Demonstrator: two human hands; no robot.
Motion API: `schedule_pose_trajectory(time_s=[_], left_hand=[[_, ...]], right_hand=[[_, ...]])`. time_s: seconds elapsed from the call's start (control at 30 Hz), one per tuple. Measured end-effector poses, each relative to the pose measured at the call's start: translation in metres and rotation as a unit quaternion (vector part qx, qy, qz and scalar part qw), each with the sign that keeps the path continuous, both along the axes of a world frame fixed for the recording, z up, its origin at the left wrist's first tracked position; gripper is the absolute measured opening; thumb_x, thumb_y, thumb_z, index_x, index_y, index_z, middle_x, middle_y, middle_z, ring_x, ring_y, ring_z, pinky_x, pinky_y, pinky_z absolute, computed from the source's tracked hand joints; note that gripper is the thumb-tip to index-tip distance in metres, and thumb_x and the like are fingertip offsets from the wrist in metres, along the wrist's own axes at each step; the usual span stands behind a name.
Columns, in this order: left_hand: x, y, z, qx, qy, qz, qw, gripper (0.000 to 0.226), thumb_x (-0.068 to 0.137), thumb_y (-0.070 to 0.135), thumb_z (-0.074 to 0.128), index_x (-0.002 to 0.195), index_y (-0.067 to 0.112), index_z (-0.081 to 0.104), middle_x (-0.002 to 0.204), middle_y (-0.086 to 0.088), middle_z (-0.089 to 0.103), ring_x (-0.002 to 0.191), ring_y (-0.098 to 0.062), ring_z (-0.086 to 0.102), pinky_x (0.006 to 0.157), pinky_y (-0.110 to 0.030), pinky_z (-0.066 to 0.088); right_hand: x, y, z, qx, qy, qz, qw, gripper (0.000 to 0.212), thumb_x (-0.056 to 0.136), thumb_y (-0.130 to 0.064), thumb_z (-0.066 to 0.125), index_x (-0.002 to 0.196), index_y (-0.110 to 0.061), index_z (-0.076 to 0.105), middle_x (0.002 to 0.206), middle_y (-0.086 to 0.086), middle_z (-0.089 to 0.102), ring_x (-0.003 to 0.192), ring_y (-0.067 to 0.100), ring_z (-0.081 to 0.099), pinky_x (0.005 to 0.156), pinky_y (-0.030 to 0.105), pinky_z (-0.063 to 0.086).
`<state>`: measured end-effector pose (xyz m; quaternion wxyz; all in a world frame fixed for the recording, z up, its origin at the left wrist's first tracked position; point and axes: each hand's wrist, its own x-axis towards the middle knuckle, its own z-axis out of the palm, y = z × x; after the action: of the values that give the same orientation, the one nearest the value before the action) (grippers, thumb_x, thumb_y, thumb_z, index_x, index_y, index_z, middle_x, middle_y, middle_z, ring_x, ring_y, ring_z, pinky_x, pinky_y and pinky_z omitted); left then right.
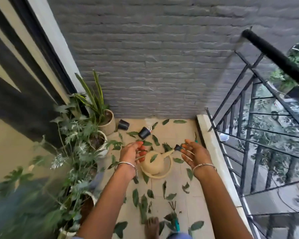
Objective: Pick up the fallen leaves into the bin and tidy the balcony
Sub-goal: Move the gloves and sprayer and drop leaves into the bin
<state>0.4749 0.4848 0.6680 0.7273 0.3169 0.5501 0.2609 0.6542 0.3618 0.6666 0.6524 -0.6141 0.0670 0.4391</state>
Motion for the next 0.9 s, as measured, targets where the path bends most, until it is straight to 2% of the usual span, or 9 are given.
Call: schedule_pose_trajectory(time_s=[0.1, 0.27, 0.37, 0.43, 0.5, 0.63, 0.73, 0.8, 0.9], left_hand=[[0.024, 0.030, -0.002, 0.001, 0.004, -0.010, 1.000, 0.006, 0.093, 0.014, 0.060, 0.089, 0.015, 0.064, 0.058, 0.005, 0.067, 0.053, -0.011, 0.061, 0.056, -0.027, 0.048], [0.045, 0.088, -0.012, -0.012, 0.009, 0.012, 1.000, 0.007, 0.093, 0.013, 0.060, 0.089, 0.014, 0.065, 0.063, 0.002, 0.066, 0.056, -0.013, 0.062, 0.053, -0.026, 0.050], [0.056, 0.122, -0.023, -0.038, 0.021, 0.021, 0.999, 0.010, 0.094, 0.015, 0.060, 0.085, 0.016, 0.064, 0.067, 0.000, 0.065, 0.058, -0.014, 0.060, 0.054, -0.026, 0.050], [0.067, 0.146, -0.033, -0.056, 0.031, 0.024, 0.998, 0.012, 0.092, 0.017, 0.063, 0.080, 0.015, 0.063, 0.060, 0.001, 0.065, 0.052, -0.012, 0.060, 0.059, -0.028, 0.049], [0.079, 0.170, -0.042, -0.072, 0.039, 0.032, 0.996, 0.010, 0.090, 0.016, 0.064, 0.081, 0.013, 0.063, 0.059, 0.000, 0.065, 0.050, -0.013, 0.061, 0.060, -0.029, 0.048], [0.106, 0.224, -0.052, -0.095, 0.058, 0.052, 0.992, 0.005, 0.091, 0.015, 0.063, 0.086, 0.014, 0.063, 0.073, -0.004, 0.063, 0.061, -0.018, 0.060, 0.058, -0.029, 0.048], [0.133, 0.264, -0.062, -0.099, 0.082, 0.050, 0.991, 0.007, 0.092, 0.014, 0.061, 0.085, 0.013, 0.063, 0.069, -0.002, 0.063, 0.054, -0.015, 0.059, 0.056, -0.027, 0.046], [0.147, 0.286, -0.067, -0.099, 0.083, 0.060, 0.990, 0.008, 0.092, 0.012, 0.059, 0.085, 0.012, 0.062, 0.068, -0.003, 0.061, 0.050, -0.014, 0.057, 0.045, -0.022, 0.046], [0.170, 0.319, -0.088, -0.116, 0.093, 0.055, 0.987, 0.008, 0.094, 0.014, 0.058, 0.087, 0.014, 0.062, 0.072, -0.002, 0.061, 0.060, -0.016, 0.058, 0.046, -0.022, 0.046]], right_hand=[[0.021, 0.032, -0.004, -0.017, 0.007, -0.003, 1.000, 0.015, 0.095, -0.022, 0.057, 0.098, -0.014, 0.070, 0.075, -0.001, 0.072, 0.079, 0.018, 0.069, 0.071, 0.031, 0.055], [0.061, 0.094, -0.011, -0.029, 0.022, 0.002, 0.999, 0.012, 0.093, -0.015, 0.055, 0.097, -0.011, 0.066, 0.056, -0.004, 0.059, 0.050, 0.011, 0.055, 0.059, 0.025, 0.048], [0.085, 0.133, -0.018, -0.044, 0.016, -0.001, 0.999, 0.012, 0.092, -0.016, 0.059, 0.095, -0.010, 0.069, 0.060, -0.002, 0.065, 0.058, 0.014, 0.061, 0.066, 0.030, 0.051], [0.101, 0.162, -0.028, -0.046, 0.023, -0.001, 0.999, 0.013, 0.092, -0.016, 0.059, 0.096, -0.009, 0.070, 0.064, 0.000, 0.067, 0.058, 0.014, 0.063, 0.066, 0.030, 0.052], [0.116, 0.189, -0.040, -0.056, 0.034, -0.002, 0.998, 0.016, 0.093, -0.017, 0.057, 0.099, -0.009, 0.070, 0.077, 0.004, 0.071, 0.068, 0.017, 0.066, 0.069, 0.032, 0.052], [0.145, 0.244, -0.062, -0.085, 0.068, 0.013, 0.994, 0.019, 0.096, -0.019, 0.054, 0.100, -0.010, 0.070, 0.101, 0.010, 0.071, 0.087, 0.021, 0.066, 0.077, 0.033, 0.052], [0.163, 0.282, -0.078, -0.108, 0.083, 0.023, 0.990, 0.021, 0.097, -0.017, 0.051, 0.104, -0.009, 0.069, 0.104, 0.011, 0.070, 0.090, 0.022, 0.066, 0.091, 0.039, 0.051], [0.171, 0.301, -0.085, -0.110, 0.087, 0.015, 0.990, 0.022, 0.098, -0.014, 0.051, 0.109, -0.005, 0.068, 0.104, 0.013, 0.069, 0.093, 0.026, 0.066, 0.099, 0.042, 0.049], [0.190, 0.327, -0.106, -0.127, 0.092, 0.001, 0.988, 0.021, 0.098, -0.014, 0.052, 0.109, -0.004, 0.067, 0.104, 0.015, 0.069, 0.091, 0.027, 0.066, 0.098, 0.043, 0.050]])
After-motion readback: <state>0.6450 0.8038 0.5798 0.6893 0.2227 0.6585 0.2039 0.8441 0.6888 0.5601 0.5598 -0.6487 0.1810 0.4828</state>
